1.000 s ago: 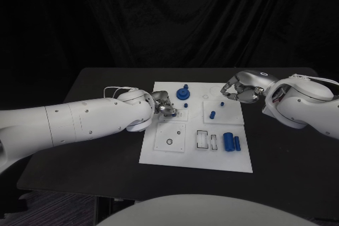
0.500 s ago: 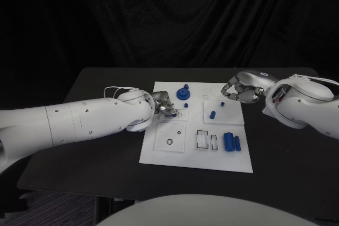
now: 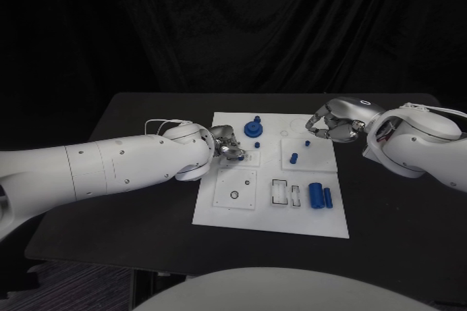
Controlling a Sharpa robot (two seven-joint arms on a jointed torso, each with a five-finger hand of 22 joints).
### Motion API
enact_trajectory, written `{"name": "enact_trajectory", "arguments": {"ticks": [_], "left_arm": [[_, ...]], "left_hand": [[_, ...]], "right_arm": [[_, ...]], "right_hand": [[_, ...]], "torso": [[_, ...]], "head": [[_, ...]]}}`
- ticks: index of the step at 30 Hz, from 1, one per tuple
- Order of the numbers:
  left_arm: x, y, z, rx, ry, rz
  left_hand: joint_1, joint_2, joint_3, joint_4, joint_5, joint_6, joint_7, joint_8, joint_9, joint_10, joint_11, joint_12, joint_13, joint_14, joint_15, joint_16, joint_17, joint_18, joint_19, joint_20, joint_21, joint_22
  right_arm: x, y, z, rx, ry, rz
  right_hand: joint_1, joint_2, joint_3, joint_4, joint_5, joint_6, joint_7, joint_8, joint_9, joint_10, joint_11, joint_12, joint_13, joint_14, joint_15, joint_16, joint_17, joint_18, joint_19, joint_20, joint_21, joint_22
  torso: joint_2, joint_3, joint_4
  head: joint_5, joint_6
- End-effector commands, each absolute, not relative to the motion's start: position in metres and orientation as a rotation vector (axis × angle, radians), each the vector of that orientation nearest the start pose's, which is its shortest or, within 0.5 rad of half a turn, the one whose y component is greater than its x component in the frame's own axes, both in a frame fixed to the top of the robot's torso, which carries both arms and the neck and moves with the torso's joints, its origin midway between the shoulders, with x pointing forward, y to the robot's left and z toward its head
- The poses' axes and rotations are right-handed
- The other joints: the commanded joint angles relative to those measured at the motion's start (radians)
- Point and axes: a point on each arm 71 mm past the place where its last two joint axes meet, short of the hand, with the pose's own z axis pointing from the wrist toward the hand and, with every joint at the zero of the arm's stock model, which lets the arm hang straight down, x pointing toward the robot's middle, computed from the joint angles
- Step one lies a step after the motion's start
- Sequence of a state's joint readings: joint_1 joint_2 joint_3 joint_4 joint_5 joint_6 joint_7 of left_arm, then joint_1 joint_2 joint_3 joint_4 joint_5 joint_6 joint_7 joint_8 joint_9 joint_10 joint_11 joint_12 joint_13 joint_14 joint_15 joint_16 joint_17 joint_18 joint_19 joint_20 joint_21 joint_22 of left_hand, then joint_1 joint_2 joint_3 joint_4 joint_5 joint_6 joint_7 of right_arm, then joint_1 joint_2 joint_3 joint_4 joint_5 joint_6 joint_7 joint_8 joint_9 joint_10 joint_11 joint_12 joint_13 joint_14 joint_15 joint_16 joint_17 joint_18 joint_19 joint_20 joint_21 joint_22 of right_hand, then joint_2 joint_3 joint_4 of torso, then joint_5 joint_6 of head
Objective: Assemble the parts on the task board
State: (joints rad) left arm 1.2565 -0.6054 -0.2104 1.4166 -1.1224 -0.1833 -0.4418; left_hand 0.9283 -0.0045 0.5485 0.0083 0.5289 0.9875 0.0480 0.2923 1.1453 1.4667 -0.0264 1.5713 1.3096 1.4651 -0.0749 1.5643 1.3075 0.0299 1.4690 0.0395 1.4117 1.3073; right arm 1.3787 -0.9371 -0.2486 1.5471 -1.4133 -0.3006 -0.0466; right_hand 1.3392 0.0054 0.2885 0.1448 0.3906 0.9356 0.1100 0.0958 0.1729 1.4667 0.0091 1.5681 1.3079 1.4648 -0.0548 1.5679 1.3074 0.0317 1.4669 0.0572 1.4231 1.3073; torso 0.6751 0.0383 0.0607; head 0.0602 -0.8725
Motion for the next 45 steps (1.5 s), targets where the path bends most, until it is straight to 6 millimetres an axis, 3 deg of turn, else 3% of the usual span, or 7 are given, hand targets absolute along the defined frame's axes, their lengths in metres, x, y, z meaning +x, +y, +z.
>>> {"name": "enact_trajectory", "arguments": {"ticks": [1,19,22,23,30,38,45], "left_arm": [[0.4855,0.1301,-0.2457,-0.109,2.094,-0.522],[0.4836,0.1287,-0.2499,-0.077,2.139,-0.517],[0.4829,0.1284,-0.2506,-0.067,2.149,-0.519],[0.4826,0.1283,-0.251,-0.063,2.155,-0.519],[0.4819,0.1293,-0.2522,-0.049,2.173,-0.517],[0.4823,0.1312,-0.2521,-0.055,2.169,-0.516],[0.483,0.1337,-0.2523,-0.062,2.168,-0.507]], "left_hand": [[0.005,0.009,0.025,-0.019,-0.005,-0.01,-0.006,-0.007,-0.001,0.104,-0.002,-0.001,0.261,0.106,-0.002,0.006,0.263,0.008,0.027,-0.005,-0.002,0.213],[0.01,0.002,0.018,-0.017,-0.013,-0.012,-0.004,-0.013,-0.007,0.104,-0.001,-0.001,0.261,0.106,-0.001,0.006,0.263,0.009,0.025,-0.004,-0.008,0.211],[0.011,-0.001,0.002,-0.004,-0.054,-0.011,-0.003,-0.024,-0.019,0.104,0.001,-0.001,0.261,0.106,0.001,0.006,0.263,0.009,0.025,-0.002,-0.009,0.211],[0.011,-0.004,-0.013,0.008,-0.104,-0.006,-0.003,-0.031,-0.028,0.104,0.001,-0.001,0.261,0.106,0.002,0.006,0.263,0.009,0.025,-0.001,-0.01,0.211],[-0.019,-0.016,-0.127,0.095,-0.258,0.016,0.001,-0.065,-0.079,0.104,0.006,-0.001,0.261,0.106,0.006,0.006,0.263,0.009,0.026,0.002,-0.011,0.212],[-0.056,-0.016,-0.249,0.202,-0.335,0.03,0.006,-0.085,-0.109,0.104,0.01,-0.001,0.261,0.106,0.009,0.006,0.263,0.01,0.023,0.007,-0.019,0.21],[-0.066,-0.011,-0.3,0.244,-0.351,0.033,0.007,-0.09,-0.116,0.104,0.012,-0.001,0.261,0.106,0.011,0.006,0.263,0.011,0.021,0.007,-0.024,0.209]], "right_arm": [[0.4813,-0.2427,-0.1749,-0.227,1.717,0.555],[0.4812,-0.2433,-0.1754,-0.227,1.721,0.553],[0.4812,-0.2434,-0.1755,-0.227,1.722,0.553],[0.4812,-0.2435,-0.1755,-0.227,1.722,0.553],[0.4811,-0.2434,-0.1756,-0.227,1.722,0.553],[0.481,-0.2436,-0.1758,-0.227,1.724,0.553],[0.4809,-0.2438,-0.176,-0.227,1.726,0.552]], "right_hand": [[-0.009,-0.001,0.008,-0.002,0.003,-0.002,-0.005,-0.006,-0.001,0.104,0.001,0.003,0.263,0.106,0.003,0.003,0.263,0.008,0.021,0.003,-0.004,0.21],[-0.009,-0.001,0.009,-0.002,0.003,-0.003,-0.006,-0.006,-0.001,0.104,0.0,0.003,0.263,0.106,0.003,0.003,0.263,0.008,0.021,0.003,-0.004,0.21],[-0.009,-0.001,0.009,-0.002,0.003,-0.003,-0.006,-0.006,-0.001,0.104,0.0,0.003,0.263,0.106,0.003,0.003,0.263,0.008,0.021,0.003,-0.004,0.21],[-0.009,-0.001,0.009,-0.002,0.003,-0.003,-0.006,-0.006,-0.001,0.104,0.0,0.003,0.263,0.106,0.003,0.003,0.263,0.008,0.021,0.003,-0.004,0.21],[-0.009,-0.001,0.009,-0.002,0.003,-0.003,-0.006,-0.006,-0.001,0.104,0.0,0.003,0.263,0.106,0.003,0.003,0.263,0.008,0.021,0.003,-0.004,0.21],[-0.01,0.0,0.011,-0.004,0.004,-0.002,-0.006,-0.006,-0.001,0.104,0.0,0.003,0.263,0.106,0.002,0.003,0.263,0.008,0.022,0.002,-0.004,0.21],[-0.01,0.0,0.011,-0.004,0.004,-0.002,-0.006,-0.006,-0.001,0.104,0.0,0.003,0.263,0.106,0.002,0.003,0.263,0.008,0.022,0.002,-0.004,0.21]], "torso": [[0.0,0.0004,-0.0002],[0.0,0.0,0.0007],[0.0,-0.0001,0.0007],[0.0,-0.0002,0.0008],[0.001,0.0,0.0006],[0.001,-0.0004,0.0002],[0.0,-0.0004,0.0005]], "head": [[0.002,0.0],[0.002,0.0],[0.002,0.0],[0.001,0.0],[0.003,0.0],[0.004,0.0],[0.005,0.0]]}}
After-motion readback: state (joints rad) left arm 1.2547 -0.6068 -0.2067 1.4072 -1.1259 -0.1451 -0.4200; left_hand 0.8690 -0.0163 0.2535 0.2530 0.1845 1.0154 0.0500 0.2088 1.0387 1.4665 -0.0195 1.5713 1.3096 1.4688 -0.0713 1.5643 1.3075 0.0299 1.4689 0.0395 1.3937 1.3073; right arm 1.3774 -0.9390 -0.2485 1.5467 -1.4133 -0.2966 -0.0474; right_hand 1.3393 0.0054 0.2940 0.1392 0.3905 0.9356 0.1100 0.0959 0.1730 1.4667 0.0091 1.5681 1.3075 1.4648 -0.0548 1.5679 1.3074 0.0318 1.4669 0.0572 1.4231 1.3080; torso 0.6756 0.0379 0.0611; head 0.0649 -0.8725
